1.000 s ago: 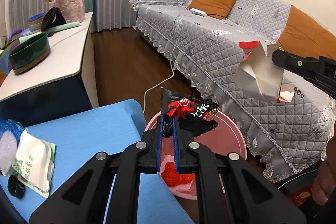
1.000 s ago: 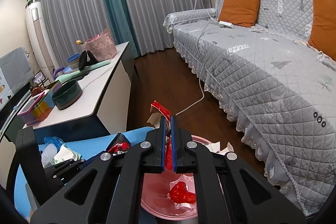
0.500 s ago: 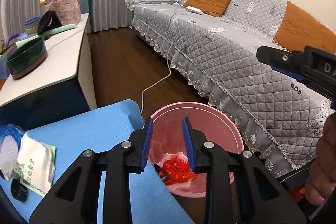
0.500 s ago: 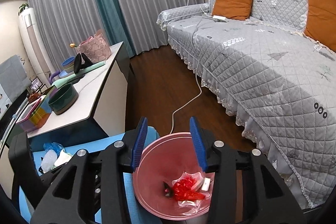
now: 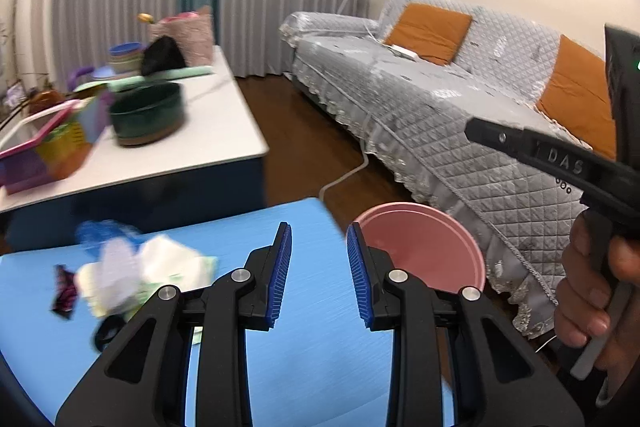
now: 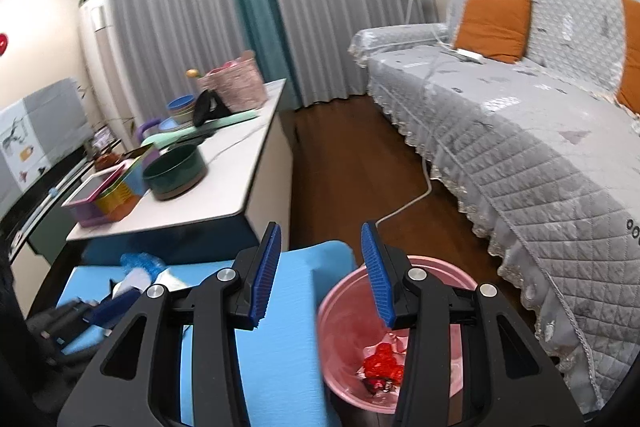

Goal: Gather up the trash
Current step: 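Open both tools to drop the carton and wrapper into the bin, then move both open tools back over the trash on the table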

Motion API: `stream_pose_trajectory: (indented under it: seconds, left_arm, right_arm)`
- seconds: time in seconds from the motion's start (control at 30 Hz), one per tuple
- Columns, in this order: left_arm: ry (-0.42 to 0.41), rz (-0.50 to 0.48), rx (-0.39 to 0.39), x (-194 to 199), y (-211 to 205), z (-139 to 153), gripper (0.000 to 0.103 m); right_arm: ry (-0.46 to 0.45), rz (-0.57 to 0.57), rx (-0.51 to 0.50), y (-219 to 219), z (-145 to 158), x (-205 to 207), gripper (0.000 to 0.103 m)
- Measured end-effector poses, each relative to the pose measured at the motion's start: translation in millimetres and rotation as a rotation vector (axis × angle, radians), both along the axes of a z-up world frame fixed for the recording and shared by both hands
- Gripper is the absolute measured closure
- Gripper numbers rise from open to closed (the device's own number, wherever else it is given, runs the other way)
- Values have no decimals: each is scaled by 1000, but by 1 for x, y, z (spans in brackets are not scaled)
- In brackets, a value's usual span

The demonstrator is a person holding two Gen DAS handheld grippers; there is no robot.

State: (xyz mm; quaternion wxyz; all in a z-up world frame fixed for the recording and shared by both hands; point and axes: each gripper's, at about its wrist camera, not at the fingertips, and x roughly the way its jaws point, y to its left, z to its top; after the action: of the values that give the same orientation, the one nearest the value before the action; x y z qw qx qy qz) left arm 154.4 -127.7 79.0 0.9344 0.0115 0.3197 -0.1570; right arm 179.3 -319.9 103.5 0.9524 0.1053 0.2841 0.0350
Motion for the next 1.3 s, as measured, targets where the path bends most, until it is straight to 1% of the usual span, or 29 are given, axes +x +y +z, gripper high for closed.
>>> stream_pose_trajectory:
  seconds: [0.1, 0.17, 0.27, 0.37, 0.57, 0.63, 0.73, 0.8, 0.9, 0.97, 1.03, 1.2, 1.3]
  left_arm:
    - [-5, 42, -7, -10, 34, 6, 74]
    - [-10, 70, -2, -17, 58, 9, 74]
    - [-12, 110, 11, -23, 92, 11, 74]
    - [-18, 146, 27, -24, 124, 13, 74]
    - [-43, 220, 70, -14, 186, 22, 74]
    - [-46, 254, 67, -9, 206, 22, 74]
    - [-37, 301, 41, -6, 227, 13, 74]
    - [-16, 327, 16, -5, 240, 0, 74]
    - [19, 355, 10, -5, 251, -22, 74]
    - [40, 376, -9, -2, 258, -33, 74]
    - [53, 392, -8, 0, 264, -41, 74]
    - [79, 436, -12, 6, 282, -54, 74]
    - [88, 450, 6, 11, 287, -62, 74]
  right_arm:
    - [-8, 27, 10, 14, 0, -5, 68]
    - [-10, 41, 28, 22, -1, -8, 75]
    - [-11, 64, 66, 35, -3, -13, 82]
    - [-11, 84, 83, 48, -4, -16, 84]
    - [-15, 142, 92, 79, -9, -19, 86]
    - [-15, 161, 89, 89, -11, -20, 86]
    - [-11, 202, 80, 109, -18, -18, 86]
    - [-4, 225, 65, 121, -24, -17, 86]
    - [25, 262, 41, 141, -39, -11, 86]
    - [48, 283, 22, 153, -50, -8, 86]
    - [70, 309, 0, 168, -62, -4, 86]
    - [83, 368, -100, 208, -84, 0, 85]
    - [80, 403, -160, 228, -94, 0, 85]
